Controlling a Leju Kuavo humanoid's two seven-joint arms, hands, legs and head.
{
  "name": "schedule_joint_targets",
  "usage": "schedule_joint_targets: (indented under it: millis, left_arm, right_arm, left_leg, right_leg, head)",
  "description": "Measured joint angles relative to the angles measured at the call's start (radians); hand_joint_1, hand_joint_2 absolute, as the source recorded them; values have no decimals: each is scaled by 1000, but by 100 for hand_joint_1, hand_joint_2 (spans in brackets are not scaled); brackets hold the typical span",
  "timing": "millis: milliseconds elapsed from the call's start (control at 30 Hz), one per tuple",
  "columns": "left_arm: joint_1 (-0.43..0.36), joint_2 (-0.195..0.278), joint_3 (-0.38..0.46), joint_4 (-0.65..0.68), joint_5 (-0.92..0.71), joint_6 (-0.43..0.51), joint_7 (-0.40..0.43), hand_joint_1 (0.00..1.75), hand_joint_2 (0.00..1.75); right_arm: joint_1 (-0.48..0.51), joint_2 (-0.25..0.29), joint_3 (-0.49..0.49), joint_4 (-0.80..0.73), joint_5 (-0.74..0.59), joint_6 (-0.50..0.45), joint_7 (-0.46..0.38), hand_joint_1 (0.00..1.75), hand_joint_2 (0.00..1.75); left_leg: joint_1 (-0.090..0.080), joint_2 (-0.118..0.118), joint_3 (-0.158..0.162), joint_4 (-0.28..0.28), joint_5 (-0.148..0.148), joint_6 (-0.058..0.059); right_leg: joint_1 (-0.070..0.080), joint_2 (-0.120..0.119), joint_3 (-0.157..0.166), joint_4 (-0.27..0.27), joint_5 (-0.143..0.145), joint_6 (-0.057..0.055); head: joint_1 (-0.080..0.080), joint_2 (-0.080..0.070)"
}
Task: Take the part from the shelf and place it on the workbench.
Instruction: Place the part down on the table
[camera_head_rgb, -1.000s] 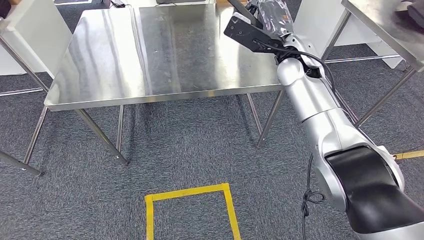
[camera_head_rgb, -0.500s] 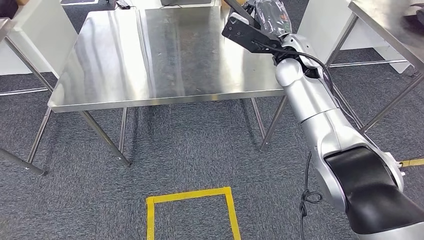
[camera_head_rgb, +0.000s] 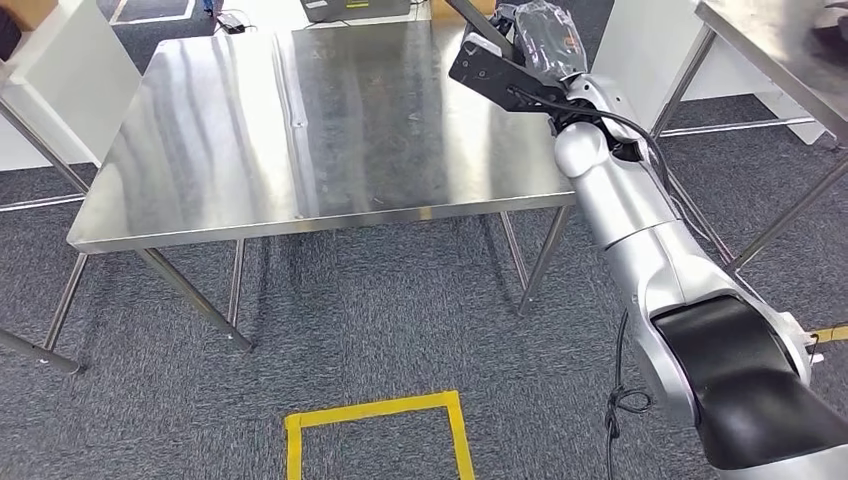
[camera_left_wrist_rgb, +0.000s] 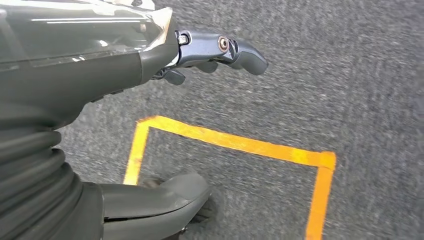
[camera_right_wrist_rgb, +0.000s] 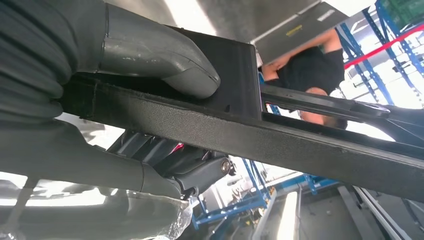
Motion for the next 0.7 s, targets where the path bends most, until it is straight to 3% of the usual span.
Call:
schedule_joint_targets:
  millis: [33,67,133,200,267,333,400,433,467,500,533,567,600,633,700]
  left_arm:
    - [0,1,0,0,0,0,0,0,175]
    - [-1,3,0,0,-1,0,0,0,175]
    - [-3,4,-1,0,-2,0,0,0,175]
    - [-3,4,-1,0,-3,0,1,0,175]
    - [-5,2,-1,0,-5,-1,2,0,175]
    - [-6,-1,-3,0,-8,-2,5,0,175]
    - [-4,-5,-5,0,-9,-3,10,0,175]
    - [-3,-7,-6,1,-9,-3,12,0,175]
    - [-2,-7,-6,1,-10,-4,13,0,175]
    - [-2,-7,-6,1,-10,-5,14,0,175]
    - [-2,-6,-7,1,-10,-5,15,0,175]
    - [-3,-5,-7,1,-10,-5,16,0,175]
    - [-3,-4,-7,1,-9,-5,17,0,175]
    - [-4,-4,-7,1,-9,-5,18,0,175]
    - [-8,-3,-8,0,-9,-6,18,0,175]
  right_arm:
    - [-1,-1,1,0,0,-1,0,175,175]
    - [-1,-2,1,0,0,-1,0,175,175]
    - [1,-4,2,-3,0,-4,1,175,175]
    - [4,-8,1,-8,-1,-7,3,175,175]
    - [11,-13,2,-11,-1,-11,3,175,175]
    - [30,-21,2,-11,-1,-13,6,175,175]
    - [54,-30,2,-13,-1,-14,10,175,175]
    - [62,-33,2,-16,-1,-14,11,175,175]
    - [67,-35,2,-19,-1,-14,11,175,175]
    - [69,-38,3,-21,-1,-14,11,175,175]
    - [70,-40,3,-23,-1,-14,11,175,175]
    - [71,-42,3,-26,-1,-15,11,175,175]
    - [72,-44,3,-29,-1,-15,12,175,175]
    - [70,-45,3,-35,0,-15,13,175,175]
    - [65,-46,1,-47,0,-16,15,175,175]
  left_leg:
    - [-7,1,24,-50,20,14]
    - [-13,3,41,-80,19,25]
    - [-19,4,64,-105,-2,36]
    - [-17,1,91,-131,-11,41]
    - [-12,-3,117,-147,-20,43]
    - [-10,-10,136,-150,-37,41]
    - [-7,-19,160,-149,-58,34]
    - [-6,-22,173,-149,-69,29]
    - [-5,-24,186,-148,-81,24]
    - [-6,-26,198,-146,-93,18]
    - [-7,-27,207,-142,-106,11]
    - [-8,-26,212,-139,-118,6]
    - [-9,-26,216,-134,-127,1]
    - [-8,-25,218,-130,-131,-3]
    - [-4,-19,201,-91,-127,-11]
  right_leg:
    - [1,0,10,-5,-8,2]
    - [1,-1,17,-10,-12,6]
    - [4,-2,26,-11,-7,23]
    - [6,-2,7,29,1,37]
    - [4,0,-61,134,-8,35]
    - [3,1,-147,241,-49,31]
    - [-1,1,-196,253,-78,38]
    - [-5,0,-198,211,-63,49]
    - [-10,0,-190,145,-24,66]
    - [-15,-4,-177,76,38,85]
    - [-17,-7,-162,19,88,91]
    - [-16,-9,-151,-12,125,86]
    - [-12,-11,-144,-22,142,71]
    - [-8,-9,-138,-21,134,47]
    - [-12,-6,-122,-24,126,22]
  head:
    - [0,0]
    - [0,0]
    - [-1,0]
    - [-1,0]
    - [0,0]
    - [0,0]
    - [0,0]
    - [0,0]
    - [0,0]
    - [0,0]
    - [0,0]
    - [-2,0]
    - [-2,0]
    - [-4,0]
    - [-6,0]
